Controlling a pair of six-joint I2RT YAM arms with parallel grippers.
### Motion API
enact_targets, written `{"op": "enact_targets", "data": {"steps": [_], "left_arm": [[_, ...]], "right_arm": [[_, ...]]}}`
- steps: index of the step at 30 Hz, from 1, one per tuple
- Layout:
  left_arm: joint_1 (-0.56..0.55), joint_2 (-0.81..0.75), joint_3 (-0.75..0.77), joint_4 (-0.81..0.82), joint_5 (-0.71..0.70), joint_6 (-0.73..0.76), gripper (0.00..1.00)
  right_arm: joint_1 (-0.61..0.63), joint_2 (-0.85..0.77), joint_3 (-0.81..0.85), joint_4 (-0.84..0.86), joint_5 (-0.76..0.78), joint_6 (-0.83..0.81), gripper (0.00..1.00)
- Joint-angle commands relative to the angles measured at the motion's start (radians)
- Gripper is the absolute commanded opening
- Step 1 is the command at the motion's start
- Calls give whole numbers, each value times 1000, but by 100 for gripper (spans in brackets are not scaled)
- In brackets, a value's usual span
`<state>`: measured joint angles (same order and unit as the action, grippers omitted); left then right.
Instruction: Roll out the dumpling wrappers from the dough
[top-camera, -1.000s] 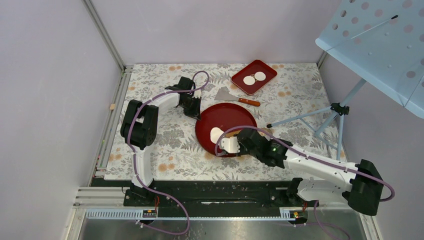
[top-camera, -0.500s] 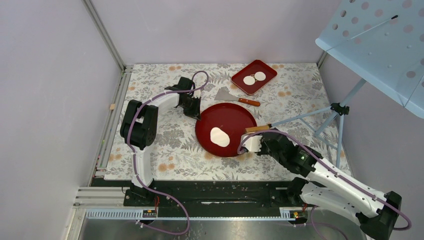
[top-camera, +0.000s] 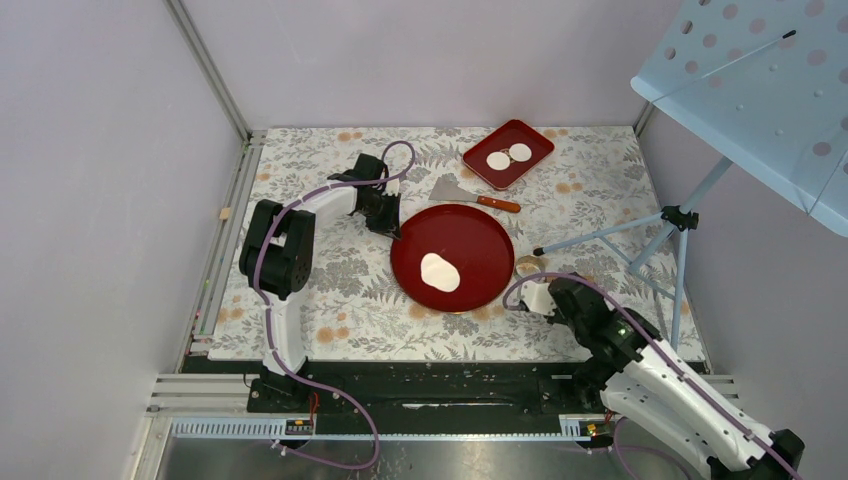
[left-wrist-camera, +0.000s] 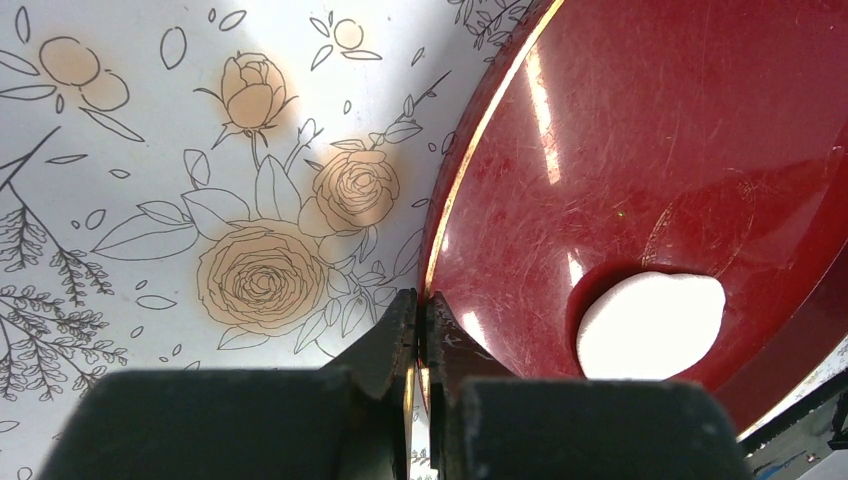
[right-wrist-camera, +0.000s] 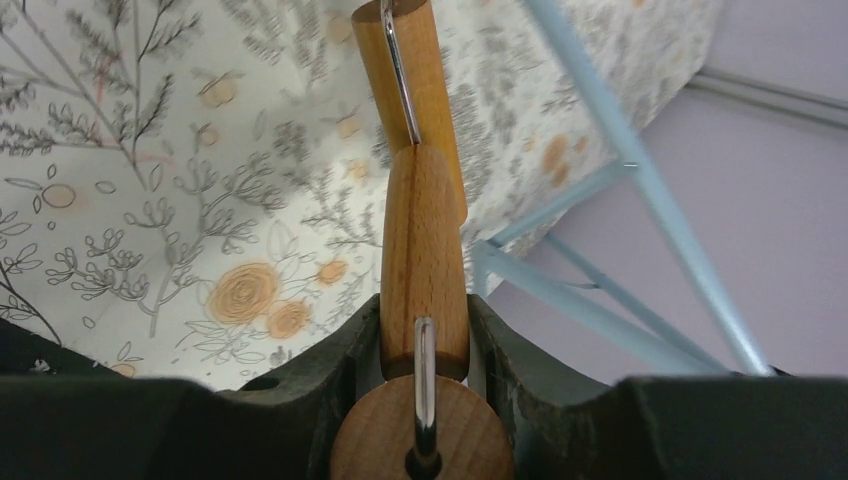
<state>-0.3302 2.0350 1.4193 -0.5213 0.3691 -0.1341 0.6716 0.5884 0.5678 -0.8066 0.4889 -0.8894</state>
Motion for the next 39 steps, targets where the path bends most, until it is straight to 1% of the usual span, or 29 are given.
{"op": "enact_targets", "data": {"steps": [1,3,4,6,8,9,11,14,15,17,20,22,24,26,29,32,34,37,39], "left_arm": [[22,-11,-28,30,-73,1,0],[22,-12,-29,29,-71,0,0],[22,-13,-29,30,-69,0,0],[23,-13,-30,30,-67,1,0],[23,-13,-30,30,-66,1,0],[24,-13,-29,30,-67,1,0],[23,-13,-29,30,-66,1,0],[23,-11,-27,30,-65,1,0],[23,-10,-26,30,-64,1,0],[23,-9,-24,31,-63,-1,0],[23,-9,-23,30,-62,-1,0],[24,-8,-25,30,-62,-1,0],[23,-8,-25,28,-63,-1,0],[23,-7,-23,29,-63,-1,0],[23,-7,-23,27,-62,0,0],[24,-7,-23,26,-60,1,0],[25,-9,-24,27,-58,2,0],[26,-8,-24,26,-54,3,0],[26,-9,-25,27,-50,3,0]], "right_arm": [[-15,8,-124,152,99,-1,2],[-25,12,-178,251,123,-16,3],[-30,21,-193,277,124,-16,8],[-35,43,-203,291,122,1,23],[-36,60,-200,266,108,18,45],[-35,63,-191,240,81,25,54],[-35,61,-158,178,15,51,64],[-36,46,-85,58,-141,89,79],[-35,43,-62,28,-192,99,82],[-36,36,-16,-11,-292,117,85],[-36,38,38,-9,-384,135,87],[-36,62,59,54,-393,145,87],[-35,102,62,155,-360,147,89],[-45,177,68,253,-334,148,91],[-100,355,132,330,-371,166,92],[-189,534,226,349,-435,178,92],[-233,619,275,356,-479,169,92],[-268,714,327,347,-536,147,95],[-280,747,354,322,-575,133,97]]}}
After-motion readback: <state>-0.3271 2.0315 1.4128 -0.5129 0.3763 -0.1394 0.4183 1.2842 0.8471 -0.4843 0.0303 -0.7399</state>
